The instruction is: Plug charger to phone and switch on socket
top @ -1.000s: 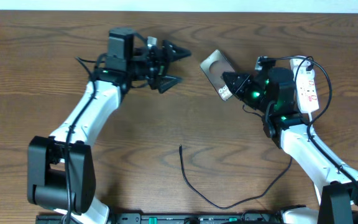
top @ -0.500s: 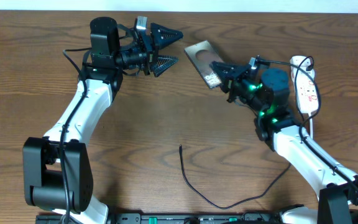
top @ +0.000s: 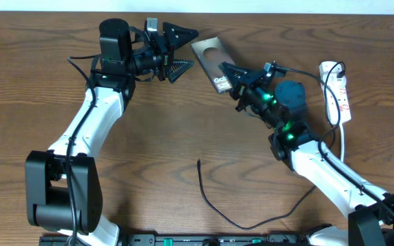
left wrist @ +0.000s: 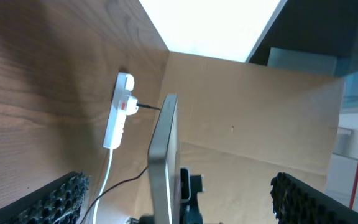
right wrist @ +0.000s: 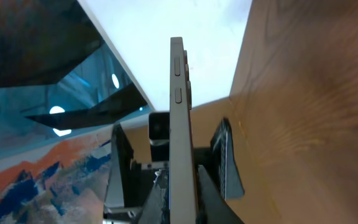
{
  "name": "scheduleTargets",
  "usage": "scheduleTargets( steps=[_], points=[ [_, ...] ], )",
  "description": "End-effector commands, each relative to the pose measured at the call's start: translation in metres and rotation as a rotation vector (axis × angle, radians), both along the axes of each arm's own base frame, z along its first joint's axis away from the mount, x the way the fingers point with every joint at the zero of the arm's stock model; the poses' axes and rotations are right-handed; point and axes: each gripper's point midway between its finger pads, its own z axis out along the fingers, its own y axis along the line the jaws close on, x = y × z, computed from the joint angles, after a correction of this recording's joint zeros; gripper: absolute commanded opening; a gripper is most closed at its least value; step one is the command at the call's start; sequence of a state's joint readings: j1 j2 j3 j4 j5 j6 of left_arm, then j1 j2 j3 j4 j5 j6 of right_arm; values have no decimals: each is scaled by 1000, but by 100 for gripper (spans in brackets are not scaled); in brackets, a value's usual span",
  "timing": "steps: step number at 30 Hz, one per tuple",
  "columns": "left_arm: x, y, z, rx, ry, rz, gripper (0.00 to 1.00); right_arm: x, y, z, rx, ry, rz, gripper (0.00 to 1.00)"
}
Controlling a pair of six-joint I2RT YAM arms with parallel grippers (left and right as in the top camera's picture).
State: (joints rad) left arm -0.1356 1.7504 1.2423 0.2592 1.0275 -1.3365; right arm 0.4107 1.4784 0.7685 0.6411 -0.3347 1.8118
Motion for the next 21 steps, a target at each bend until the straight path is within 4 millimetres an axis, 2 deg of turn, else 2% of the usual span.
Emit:
scheduleTargets(
  steps=[1, 11, 21],
  points=[
    [2, -3, 17, -3, -32, 22, 95, -5, 13, 15, 55, -3, 10, 2],
    [4, -9, 15, 11, -36, 46, 95, -18, 33, 29, 103, -37, 52, 2],
    [5, -11, 14, 15, -36, 51, 94, -21, 38, 26, 93, -29, 55, 2]
  ],
)
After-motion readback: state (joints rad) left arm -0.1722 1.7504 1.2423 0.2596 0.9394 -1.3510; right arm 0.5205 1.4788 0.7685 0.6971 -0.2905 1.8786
